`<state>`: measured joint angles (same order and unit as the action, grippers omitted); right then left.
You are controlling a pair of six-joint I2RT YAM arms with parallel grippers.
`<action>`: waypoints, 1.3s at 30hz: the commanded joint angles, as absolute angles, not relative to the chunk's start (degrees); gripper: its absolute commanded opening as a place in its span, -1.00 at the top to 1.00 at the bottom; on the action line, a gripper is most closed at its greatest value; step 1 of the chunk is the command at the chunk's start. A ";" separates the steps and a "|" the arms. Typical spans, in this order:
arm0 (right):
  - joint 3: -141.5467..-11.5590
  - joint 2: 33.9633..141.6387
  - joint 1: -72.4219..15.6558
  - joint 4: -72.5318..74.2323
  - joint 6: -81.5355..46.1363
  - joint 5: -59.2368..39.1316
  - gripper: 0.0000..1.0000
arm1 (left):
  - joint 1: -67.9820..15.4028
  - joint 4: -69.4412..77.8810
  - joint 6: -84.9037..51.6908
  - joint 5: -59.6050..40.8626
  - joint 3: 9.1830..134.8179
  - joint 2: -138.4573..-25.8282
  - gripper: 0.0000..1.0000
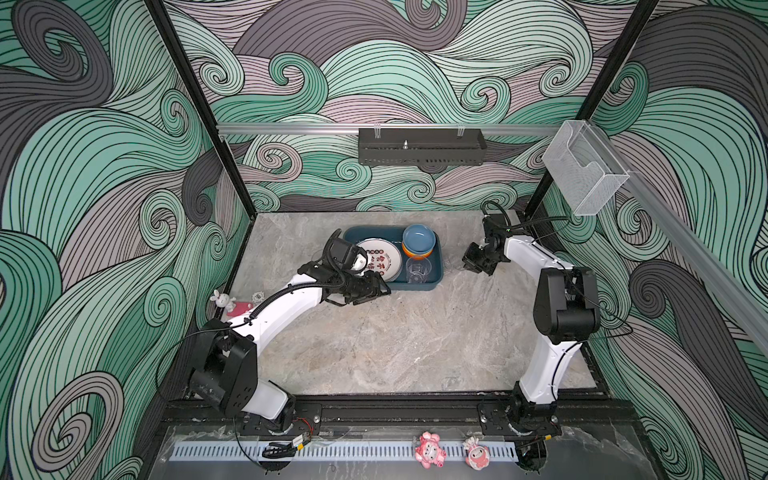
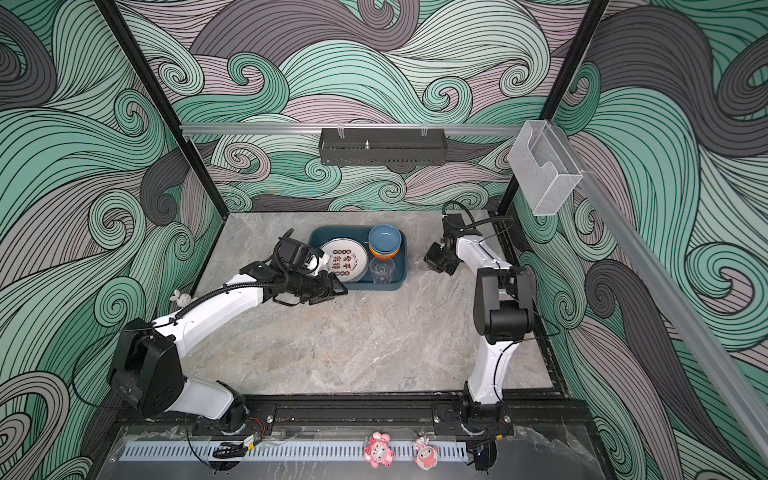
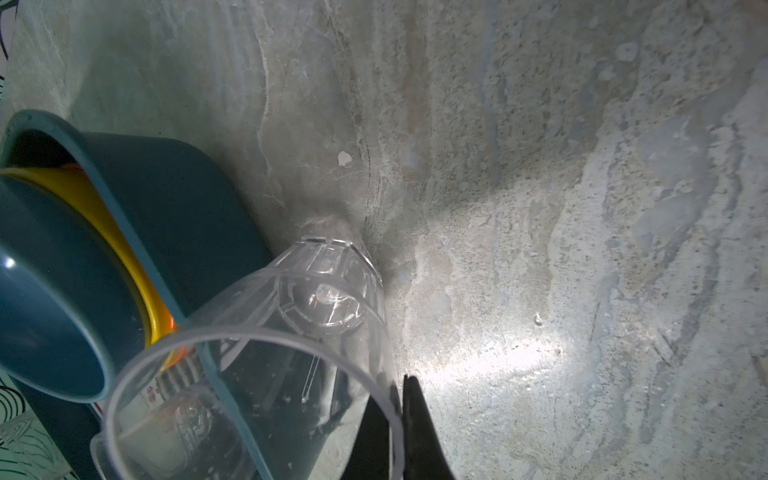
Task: Place the mixed dishes into the plastic bin
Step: 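Lower the right gripper into the clear cup and pinch its rim, then lift the clear cup and carry it into the bin beside the first cup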
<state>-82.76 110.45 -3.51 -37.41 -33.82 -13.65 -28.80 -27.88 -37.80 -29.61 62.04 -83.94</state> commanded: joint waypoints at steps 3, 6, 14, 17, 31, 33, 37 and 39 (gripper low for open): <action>-81.19 105.83 -3.16 -39.62 -32.11 -10.58 1.00 | -29.09 -27.42 -38.32 -29.53 61.44 -83.68 -0.18; -80.77 103.42 -3.16 -40.58 -31.64 -10.12 1.00 | -29.09 -27.73 -38.23 -29.06 61.26 -83.00 -0.18; -81.37 98.04 -3.25 -43.73 -31.12 -10.85 1.00 | -28.92 -28.76 -38.41 -26.51 60.32 -79.75 -0.19; -82.32 96.81 -3.34 -45.37 -30.67 -11.86 1.00 | -28.66 -28.83 -39.35 -26.43 59.88 -78.75 -0.20; -89.92 97.98 -8.37 -52.26 -26.37 -14.86 1.00 | -26.70 -30.50 -40.30 -23.30 57.67 -74.98 -0.22; -90.54 98.21 -9.36 -52.89 -25.98 -14.52 1.00 | -26.24 -30.76 -40.30 -23.13 57.45 -74.53 -0.22; -91.42 98.35 -11.24 -53.39 -25.57 -14.07 1.00 | -25.36 -31.02 -40.34 -22.85 56.65 -73.42 -0.23; -92.37 98.86 -12.26 -53.98 -25.15 -13.93 1.00 | -24.89 -31.18 -40.34 -22.85 56.34 -72.89 -0.23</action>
